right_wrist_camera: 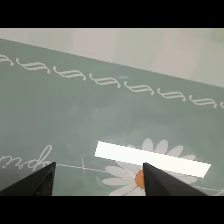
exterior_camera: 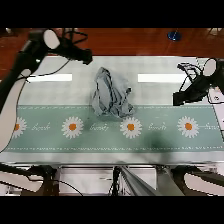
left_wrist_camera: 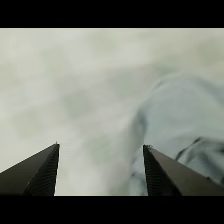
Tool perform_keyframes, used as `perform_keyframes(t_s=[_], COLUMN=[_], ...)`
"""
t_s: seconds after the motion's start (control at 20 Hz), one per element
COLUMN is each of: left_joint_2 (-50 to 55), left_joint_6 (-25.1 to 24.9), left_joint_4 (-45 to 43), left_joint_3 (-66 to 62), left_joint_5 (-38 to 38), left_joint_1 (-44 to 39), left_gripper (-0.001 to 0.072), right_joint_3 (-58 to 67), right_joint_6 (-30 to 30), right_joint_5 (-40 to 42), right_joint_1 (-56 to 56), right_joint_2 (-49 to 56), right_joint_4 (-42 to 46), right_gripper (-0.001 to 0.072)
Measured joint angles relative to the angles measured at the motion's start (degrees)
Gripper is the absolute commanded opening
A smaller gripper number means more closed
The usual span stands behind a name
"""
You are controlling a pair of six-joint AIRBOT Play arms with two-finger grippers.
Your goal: Fold the shirts.
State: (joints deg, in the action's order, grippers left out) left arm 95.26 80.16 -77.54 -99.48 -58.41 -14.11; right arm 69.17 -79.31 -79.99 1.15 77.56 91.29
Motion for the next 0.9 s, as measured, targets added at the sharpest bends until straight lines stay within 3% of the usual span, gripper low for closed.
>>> perform_keyframes(t_s=[0.2,0.35,0.45,0.55,0.9], left_joint_2=[-1.3,-3.7,-5.3,-6.5,-7.5], left_joint_6=[-1.2,-4.1,-6.5,-9.0,-18.6], left_joint_4=[3.1,9.6,14.3,18.6,39.4], left_joint_3=[2.7,9.1,14.4,20.0,37.7], left_joint_5=[-16.4,-21.1,-21.5,-21.5,-13.9], left_joint_1=[5.8,7.4,7.9,8.2,8.3], left_gripper=[0.0599,0.0602,0.0605,0.0720,0.0720], right_joint_3=[0.0,0.0,-0.3,-1.0,-5.8], right_joint_6=[1.5,2.9,3.7,4.5,7.6], right_joint_5=[1.9,2.8,3.1,3.5,4.1], right_joint_1=[0.0,0.0,0.0,0.0,0.0], right_joint_2=[0.0,0.3,0.4,0.4,0.4], right_joint_4=[-0.8,-1.2,-1.4,-2.3,-8.6], right_gripper=[0.0591,0.0591,0.0591,0.0591,0.0592])
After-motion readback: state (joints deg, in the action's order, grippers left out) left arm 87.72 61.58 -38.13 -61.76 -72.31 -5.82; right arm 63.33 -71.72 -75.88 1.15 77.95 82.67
